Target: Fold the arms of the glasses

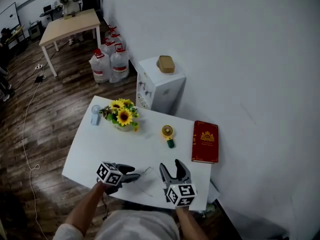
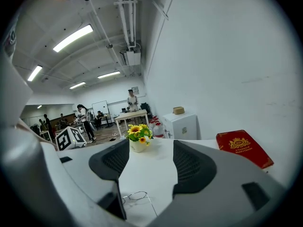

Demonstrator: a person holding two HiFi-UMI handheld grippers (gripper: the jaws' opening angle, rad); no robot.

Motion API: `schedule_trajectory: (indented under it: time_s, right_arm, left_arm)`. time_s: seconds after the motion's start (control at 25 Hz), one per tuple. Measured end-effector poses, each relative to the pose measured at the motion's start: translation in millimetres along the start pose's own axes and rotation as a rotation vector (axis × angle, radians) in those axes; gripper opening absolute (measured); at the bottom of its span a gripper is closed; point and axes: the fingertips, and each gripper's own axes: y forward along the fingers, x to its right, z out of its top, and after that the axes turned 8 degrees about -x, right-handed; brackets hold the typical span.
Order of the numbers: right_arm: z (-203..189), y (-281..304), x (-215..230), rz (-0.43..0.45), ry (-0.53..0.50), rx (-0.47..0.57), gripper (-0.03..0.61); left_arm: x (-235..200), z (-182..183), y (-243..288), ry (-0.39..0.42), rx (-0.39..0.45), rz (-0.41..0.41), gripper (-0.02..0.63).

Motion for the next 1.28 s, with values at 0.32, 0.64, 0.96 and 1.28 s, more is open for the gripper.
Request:
schedule_trajectory:
  time_s: [0.32, 0.64, 0.96, 1.28]
  right_arm:
    - [-16.4, -1.4, 24.2, -0.004, 0.007, -0.037, 0.278]
    - [-26.8, -8.1, 46.6, -0.03, 0.021, -0.057, 0.276]
    - [-36.9, -11.3, 59.6, -0.047, 0.043, -0.075, 0.275]
    - [-40.4, -10.3, 61.5, -0.045, 0.049, -0.085, 0.273]
  left_arm:
    - [-28.2, -7.0, 44.5, -0.269, -0.13, -0.062, 0.149]
    - [-37.1, -21.1, 76.3, -0.277, -0.297, -0.064, 0.141]
    - [-40.5, -17.7, 87.3, -0.336, -0.328, -0.069, 0.07]
    - [-35.4, -15.1, 87.9, -0.286, -0.331, -0.039, 0.026]
